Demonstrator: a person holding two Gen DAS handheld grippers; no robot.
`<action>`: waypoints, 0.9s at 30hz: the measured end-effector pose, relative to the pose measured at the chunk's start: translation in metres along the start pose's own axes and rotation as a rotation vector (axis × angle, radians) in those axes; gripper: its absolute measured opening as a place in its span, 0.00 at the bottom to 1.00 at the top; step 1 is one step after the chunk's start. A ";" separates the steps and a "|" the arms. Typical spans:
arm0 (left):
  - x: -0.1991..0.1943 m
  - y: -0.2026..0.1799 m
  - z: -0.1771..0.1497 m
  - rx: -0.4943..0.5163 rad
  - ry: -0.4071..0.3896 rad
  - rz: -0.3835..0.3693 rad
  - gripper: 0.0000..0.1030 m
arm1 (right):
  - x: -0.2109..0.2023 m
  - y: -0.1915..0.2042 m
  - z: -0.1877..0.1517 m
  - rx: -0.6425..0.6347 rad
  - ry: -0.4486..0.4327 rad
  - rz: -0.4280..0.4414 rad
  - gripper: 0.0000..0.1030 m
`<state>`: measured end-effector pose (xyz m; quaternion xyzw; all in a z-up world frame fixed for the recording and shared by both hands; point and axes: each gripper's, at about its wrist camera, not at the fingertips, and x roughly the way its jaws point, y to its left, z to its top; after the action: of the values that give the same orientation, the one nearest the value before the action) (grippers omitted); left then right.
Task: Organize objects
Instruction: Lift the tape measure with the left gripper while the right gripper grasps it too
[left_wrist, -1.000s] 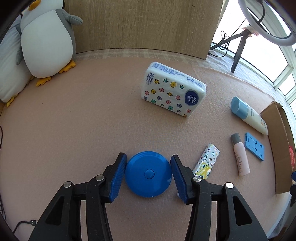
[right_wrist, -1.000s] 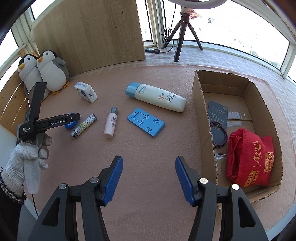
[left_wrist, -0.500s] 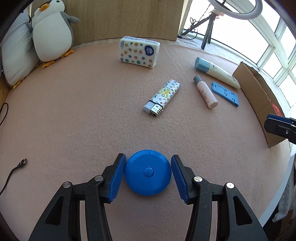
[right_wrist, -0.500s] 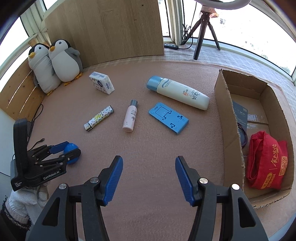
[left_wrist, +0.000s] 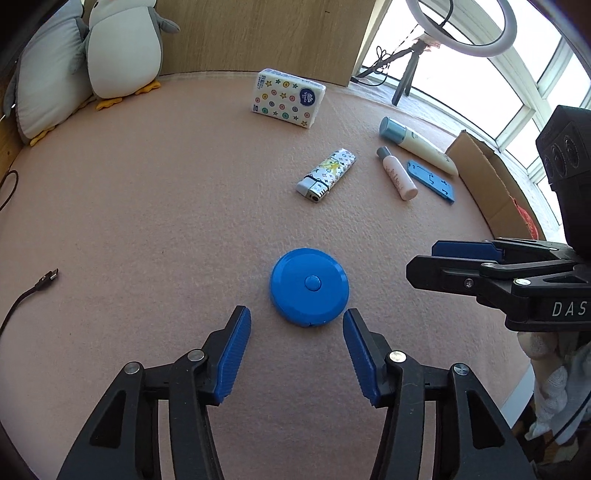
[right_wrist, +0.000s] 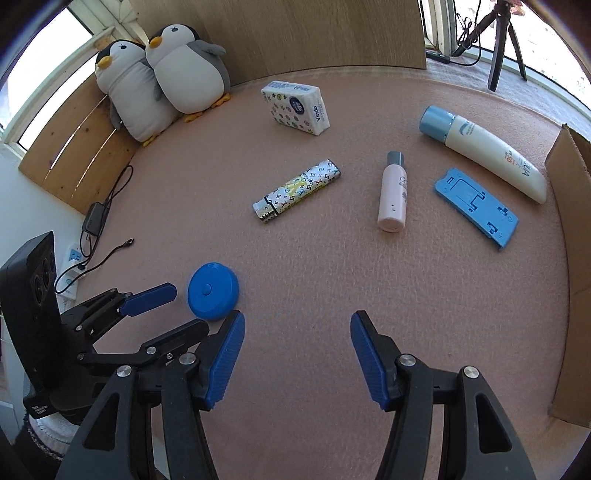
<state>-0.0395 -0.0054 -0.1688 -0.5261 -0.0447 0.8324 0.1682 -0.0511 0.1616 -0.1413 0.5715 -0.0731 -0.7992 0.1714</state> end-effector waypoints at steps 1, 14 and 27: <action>0.001 0.001 0.001 -0.003 0.002 -0.011 0.52 | 0.004 0.005 0.001 -0.002 0.006 0.004 0.54; 0.006 0.006 0.007 0.005 0.010 -0.081 0.42 | 0.040 0.031 0.023 -0.005 0.078 0.091 0.41; 0.011 0.002 0.009 0.040 0.017 -0.101 0.36 | 0.056 0.026 0.026 0.029 0.135 0.152 0.24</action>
<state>-0.0521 -0.0027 -0.1747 -0.5267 -0.0533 0.8191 0.2209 -0.0864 0.1158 -0.1744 0.6194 -0.1160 -0.7423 0.2278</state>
